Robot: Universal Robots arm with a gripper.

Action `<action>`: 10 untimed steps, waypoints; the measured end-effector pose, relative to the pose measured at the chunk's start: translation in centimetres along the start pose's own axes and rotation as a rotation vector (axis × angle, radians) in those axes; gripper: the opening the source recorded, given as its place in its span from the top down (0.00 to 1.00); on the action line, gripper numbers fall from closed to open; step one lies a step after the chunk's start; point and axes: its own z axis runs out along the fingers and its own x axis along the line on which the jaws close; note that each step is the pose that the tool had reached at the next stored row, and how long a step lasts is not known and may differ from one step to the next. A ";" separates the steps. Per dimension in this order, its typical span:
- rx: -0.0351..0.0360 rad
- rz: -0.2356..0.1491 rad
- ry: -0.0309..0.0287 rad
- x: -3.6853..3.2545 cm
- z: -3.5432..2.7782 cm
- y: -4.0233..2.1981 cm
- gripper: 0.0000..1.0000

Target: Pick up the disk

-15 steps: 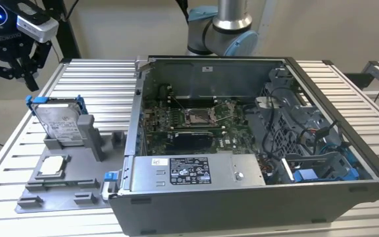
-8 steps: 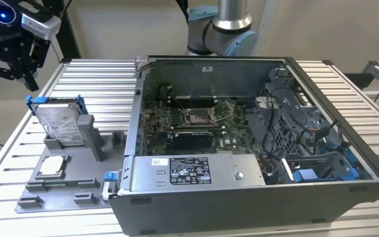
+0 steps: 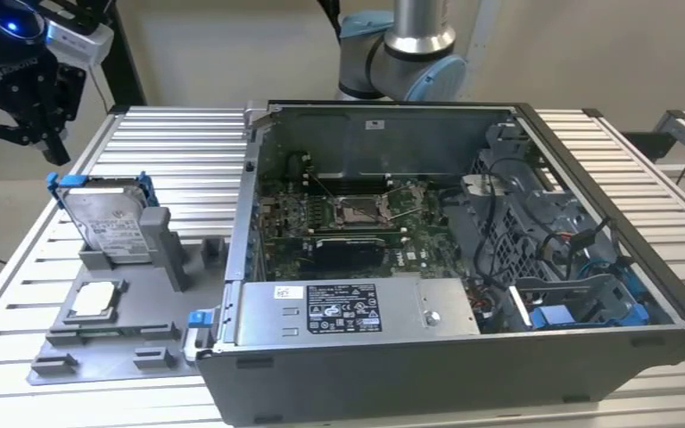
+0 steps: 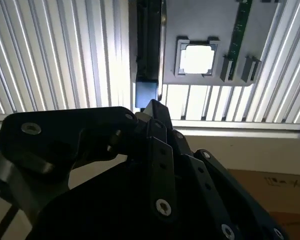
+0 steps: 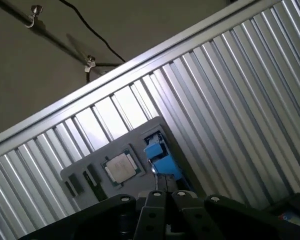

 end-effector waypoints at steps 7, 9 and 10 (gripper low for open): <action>0.0004 -0.127 0.0047 0.00 0.00 0.00 1.00; 0.0006 -0.163 0.0060 0.00 0.00 0.00 1.00; 0.0007 -0.182 0.0067 0.00 0.00 0.00 1.00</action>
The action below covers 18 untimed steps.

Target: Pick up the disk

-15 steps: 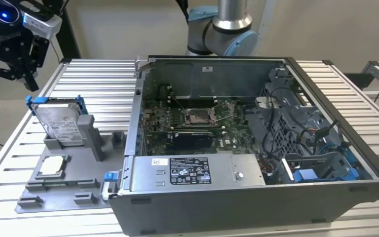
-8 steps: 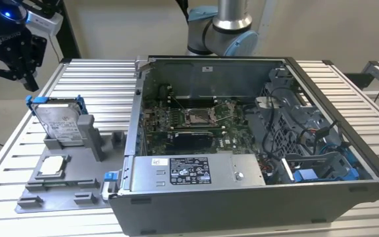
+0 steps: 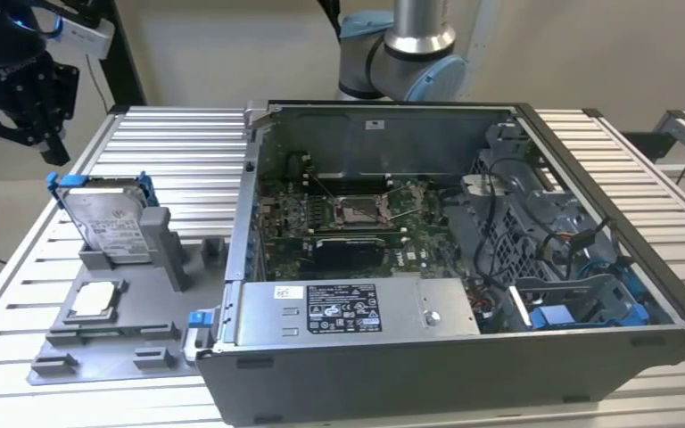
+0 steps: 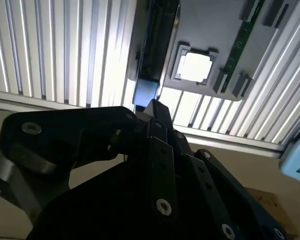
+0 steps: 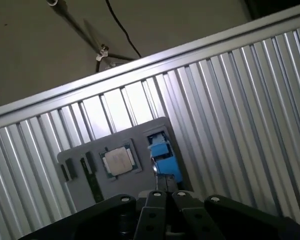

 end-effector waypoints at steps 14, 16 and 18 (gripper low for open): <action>0.0055 -0.247 0.0065 -0.01 0.12 -0.01 1.00; 0.0056 -0.251 0.0063 -0.01 0.12 -0.01 1.00; 0.0056 -0.251 0.0062 -0.01 0.13 -0.01 1.00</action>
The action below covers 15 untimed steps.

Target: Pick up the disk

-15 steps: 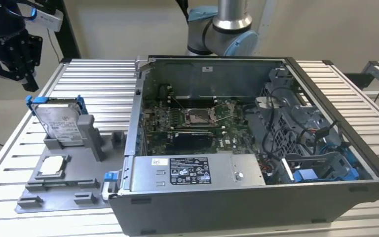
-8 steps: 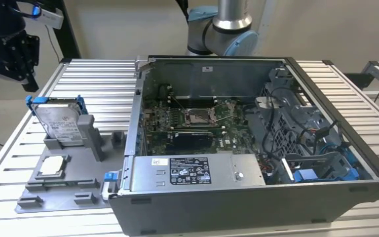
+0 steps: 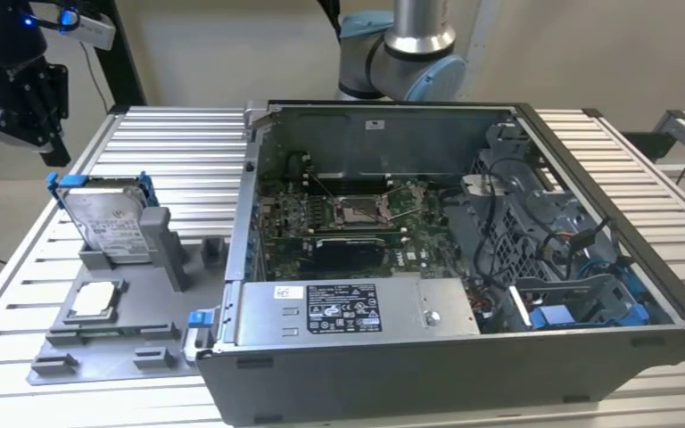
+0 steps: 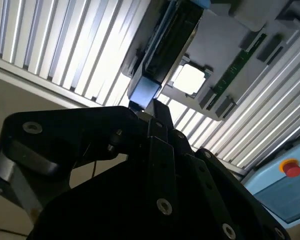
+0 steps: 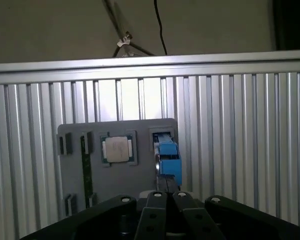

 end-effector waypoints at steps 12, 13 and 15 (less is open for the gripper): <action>0.0005 -0.007 -0.0025 -0.01 0.52 -0.19 0.00; 0.0007 -0.009 -0.0025 -0.01 0.62 -0.26 0.00; 0.0023 -0.016 -0.0023 -0.03 0.85 -0.36 0.00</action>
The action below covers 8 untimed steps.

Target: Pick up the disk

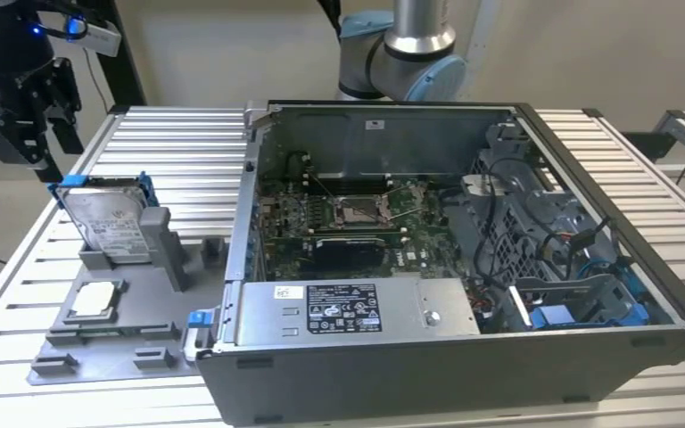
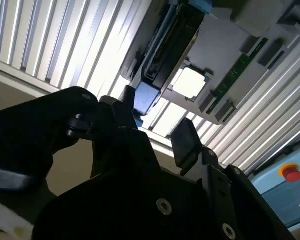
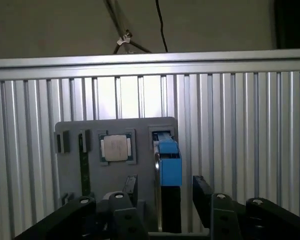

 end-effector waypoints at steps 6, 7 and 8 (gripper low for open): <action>0.0107 -0.054 0.0012 0.00 0.68 -0.05 0.00; 0.0134 -0.059 0.0013 0.00 0.79 -0.06 0.00; 0.0163 -0.061 0.0014 0.01 0.93 -0.07 0.00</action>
